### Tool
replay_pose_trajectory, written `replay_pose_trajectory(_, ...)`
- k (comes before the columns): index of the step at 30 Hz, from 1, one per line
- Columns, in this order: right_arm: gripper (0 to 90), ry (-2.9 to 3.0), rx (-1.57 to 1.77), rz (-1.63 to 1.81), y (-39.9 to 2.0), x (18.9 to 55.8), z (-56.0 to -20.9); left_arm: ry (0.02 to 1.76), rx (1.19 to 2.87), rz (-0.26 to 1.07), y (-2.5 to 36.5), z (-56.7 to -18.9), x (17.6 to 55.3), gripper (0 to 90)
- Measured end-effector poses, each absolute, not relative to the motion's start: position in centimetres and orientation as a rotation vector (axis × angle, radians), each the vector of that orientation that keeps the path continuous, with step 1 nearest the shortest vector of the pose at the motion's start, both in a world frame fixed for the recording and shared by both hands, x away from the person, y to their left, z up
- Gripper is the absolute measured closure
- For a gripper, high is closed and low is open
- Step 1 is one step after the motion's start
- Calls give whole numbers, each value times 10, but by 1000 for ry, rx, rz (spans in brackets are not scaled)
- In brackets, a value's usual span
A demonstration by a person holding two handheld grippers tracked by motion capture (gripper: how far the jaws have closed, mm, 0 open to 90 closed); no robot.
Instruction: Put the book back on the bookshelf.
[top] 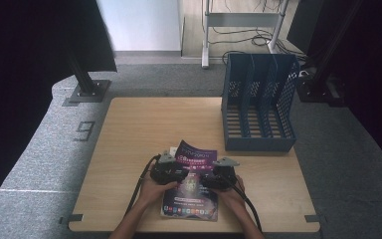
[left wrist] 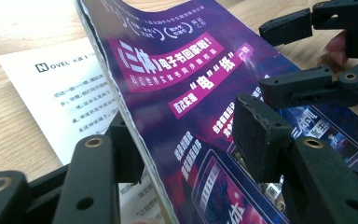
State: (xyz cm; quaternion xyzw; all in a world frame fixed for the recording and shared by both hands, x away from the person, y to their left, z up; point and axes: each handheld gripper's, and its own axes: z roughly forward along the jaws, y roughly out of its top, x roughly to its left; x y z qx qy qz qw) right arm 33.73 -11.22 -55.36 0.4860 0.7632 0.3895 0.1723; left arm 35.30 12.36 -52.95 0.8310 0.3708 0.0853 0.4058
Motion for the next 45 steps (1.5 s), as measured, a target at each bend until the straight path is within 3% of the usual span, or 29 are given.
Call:
replay_pose_trajectory(5,195,2166,1379,1105,-112,337,-554,929,2111,221,119,-531,353,475)
replay_pose_trajectory(8,195,2166,1380,1105,-112,337,-554,924,2107,220,118,-531,353,540)
replay_pose_trajectory(25,196,2163,1382,1103,-112,337,-554,909,2105,248,116,-532,356,720)
replay_pose_trajectory(36,200,2162,1385,1105,-112,337,-554,922,2114,219,108,-528,370,723)
replay_pose_trajectory(45,200,2163,1385,1106,-112,337,-554,895,2109,241,110,-526,366,844)
